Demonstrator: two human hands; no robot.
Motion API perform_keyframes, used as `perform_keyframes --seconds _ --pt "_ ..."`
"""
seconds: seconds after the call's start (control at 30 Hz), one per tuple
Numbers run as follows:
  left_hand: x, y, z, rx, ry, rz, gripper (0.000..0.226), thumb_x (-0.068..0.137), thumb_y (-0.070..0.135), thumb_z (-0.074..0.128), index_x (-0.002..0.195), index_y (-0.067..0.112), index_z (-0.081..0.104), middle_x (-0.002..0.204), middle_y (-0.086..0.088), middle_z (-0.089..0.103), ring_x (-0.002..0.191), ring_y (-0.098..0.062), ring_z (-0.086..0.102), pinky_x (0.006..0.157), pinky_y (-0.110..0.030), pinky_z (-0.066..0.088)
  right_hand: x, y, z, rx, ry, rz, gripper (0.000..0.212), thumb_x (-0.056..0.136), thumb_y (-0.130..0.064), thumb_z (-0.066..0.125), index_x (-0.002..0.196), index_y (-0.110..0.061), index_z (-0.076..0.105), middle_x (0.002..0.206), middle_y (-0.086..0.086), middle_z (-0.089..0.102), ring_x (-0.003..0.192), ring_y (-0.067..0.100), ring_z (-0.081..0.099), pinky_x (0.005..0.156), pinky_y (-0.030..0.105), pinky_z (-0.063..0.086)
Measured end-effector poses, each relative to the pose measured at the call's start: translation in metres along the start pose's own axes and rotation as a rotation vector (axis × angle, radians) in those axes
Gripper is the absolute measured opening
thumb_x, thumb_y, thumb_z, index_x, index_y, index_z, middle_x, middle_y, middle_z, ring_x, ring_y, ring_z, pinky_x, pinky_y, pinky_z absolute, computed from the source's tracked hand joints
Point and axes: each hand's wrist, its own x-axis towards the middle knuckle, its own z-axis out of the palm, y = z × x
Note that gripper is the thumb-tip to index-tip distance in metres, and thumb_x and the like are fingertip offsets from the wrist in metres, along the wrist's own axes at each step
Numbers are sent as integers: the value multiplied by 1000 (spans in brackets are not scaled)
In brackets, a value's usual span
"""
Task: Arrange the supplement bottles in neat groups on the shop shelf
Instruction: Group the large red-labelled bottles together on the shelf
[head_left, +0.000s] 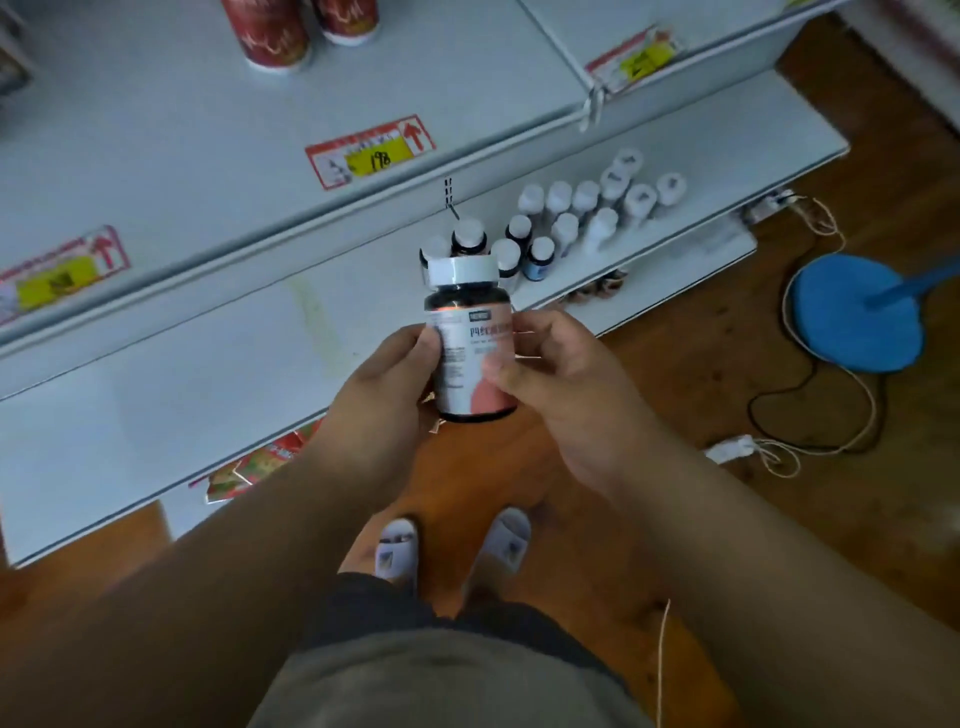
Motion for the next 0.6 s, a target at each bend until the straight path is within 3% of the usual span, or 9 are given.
perform_keyframes --seconds 0.03,0.1,0.17,0.27,0.47,0.6 --pt "-9 9 -3 -28 -45 19 38 105 36 38 126 15 62 102 1 73 84 -4 69 73 -21 55 -7 -11 7 -10 -6 -13 40 81 -12 78 116 -17 61 107 1 73 100 17 70 86 37 57" --pt "-22 27 -12 -79 -103 47 44 101 43 45 129 13 62 118 -7 72 110 -21 68 97 -41 50 -17 -31 21 -21 5 -56 43 78 -11 81 116 -20 62 105 -1 73 100 16 70 85 39 58" --pt "-31 47 -23 -103 -104 83 47 99 47 46 129 16 63 123 -10 69 117 -29 65 106 -51 44 -25 -51 35 -6 26 -99 40 83 -12 77 118 -22 61 103 -2 74 97 13 71 83 36 58" --pt "-46 74 -43 -72 -17 142 39 103 46 40 124 23 63 118 -4 72 111 -24 68 105 -50 47 -37 -81 54 9 23 -164 27 93 -14 66 116 -26 59 100 -3 75 90 9 71 78 28 55" --pt "-70 113 -71 -31 -29 213 35 105 39 39 125 20 61 115 -3 72 107 -22 69 102 -45 51 -50 -116 83 -17 49 -272 28 92 -13 66 117 -24 59 108 2 74 101 18 70 86 38 56" --pt "-72 128 -68 19 -78 255 28 102 26 49 126 18 60 116 -2 72 106 -20 69 100 -43 52 -54 -131 79 -39 58 -299 28 96 -10 60 120 -24 60 110 -2 73 102 14 69 85 33 57"
